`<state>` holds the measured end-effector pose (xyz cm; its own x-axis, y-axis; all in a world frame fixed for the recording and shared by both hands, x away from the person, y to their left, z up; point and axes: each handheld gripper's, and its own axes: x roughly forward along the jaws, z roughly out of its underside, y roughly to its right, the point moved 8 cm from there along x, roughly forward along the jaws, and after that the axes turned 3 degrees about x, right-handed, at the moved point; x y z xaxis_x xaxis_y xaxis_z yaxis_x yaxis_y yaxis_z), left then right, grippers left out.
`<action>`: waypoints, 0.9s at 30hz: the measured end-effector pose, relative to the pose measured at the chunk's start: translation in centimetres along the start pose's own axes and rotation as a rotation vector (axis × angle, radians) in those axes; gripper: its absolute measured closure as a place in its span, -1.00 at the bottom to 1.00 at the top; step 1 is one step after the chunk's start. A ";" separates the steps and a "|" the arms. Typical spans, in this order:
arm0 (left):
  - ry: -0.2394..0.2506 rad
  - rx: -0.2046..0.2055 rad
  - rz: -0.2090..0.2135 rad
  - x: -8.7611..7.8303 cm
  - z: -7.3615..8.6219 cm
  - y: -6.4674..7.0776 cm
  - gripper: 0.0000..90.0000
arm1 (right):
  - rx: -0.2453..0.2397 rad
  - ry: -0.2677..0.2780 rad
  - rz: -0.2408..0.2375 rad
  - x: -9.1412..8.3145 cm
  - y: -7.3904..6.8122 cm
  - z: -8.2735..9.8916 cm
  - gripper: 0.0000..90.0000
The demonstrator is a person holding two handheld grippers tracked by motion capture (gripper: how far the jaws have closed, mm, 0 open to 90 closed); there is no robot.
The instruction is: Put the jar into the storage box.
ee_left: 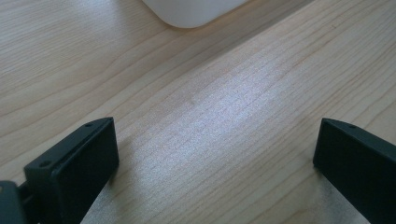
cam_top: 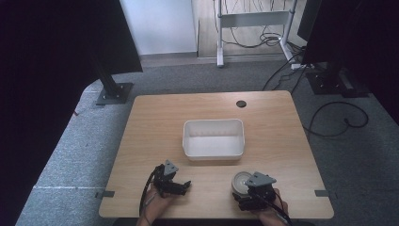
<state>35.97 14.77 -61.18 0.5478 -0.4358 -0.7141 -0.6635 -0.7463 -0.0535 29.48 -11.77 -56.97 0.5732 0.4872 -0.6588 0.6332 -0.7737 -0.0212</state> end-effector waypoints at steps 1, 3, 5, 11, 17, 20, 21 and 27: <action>0.000 0.000 0.000 0.0 0.0 0.0 -1.00 | 0.000 0.000 0.000 0.0 0.0 0.0 -0.79; 0.000 0.000 0.000 0.0 0.0 0.0 -1.00 | -0.004 0.002 0.004 0.1 0.1 -0.5 -0.79; 0.000 0.000 0.000 0.0 0.0 0.0 -1.00 | -0.001 0.004 0.003 0.3 0.1 -0.7 -0.79; 0.000 0.000 0.000 0.0 0.0 0.0 -1.00 | 0.001 0.006 -0.002 0.5 0.1 -1.2 -0.79; 0.000 0.001 -0.001 0.0 0.0 0.0 -1.00 | 0.002 0.013 -0.005 0.7 0.1 -1.7 -0.79; 0.000 0.001 -0.001 0.0 0.0 0.0 -1.00 | 0.003 0.015 -0.005 0.8 0.1 -2.0 -0.79; 0.000 0.001 -0.001 0.0 0.0 0.0 -1.00 | -0.002 0.015 -0.004 0.9 0.1 -2.2 -0.79; 0.000 0.002 0.000 0.0 0.0 0.0 -1.00 | -0.007 0.023 -0.003 1.1 0.0 -3.0 -0.79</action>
<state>35.98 14.78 -61.18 0.5482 -0.4355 -0.7140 -0.6640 -0.7457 -0.0550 31.67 -10.01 -55.50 0.5831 0.4984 -0.6415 0.6386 -0.7694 -0.0174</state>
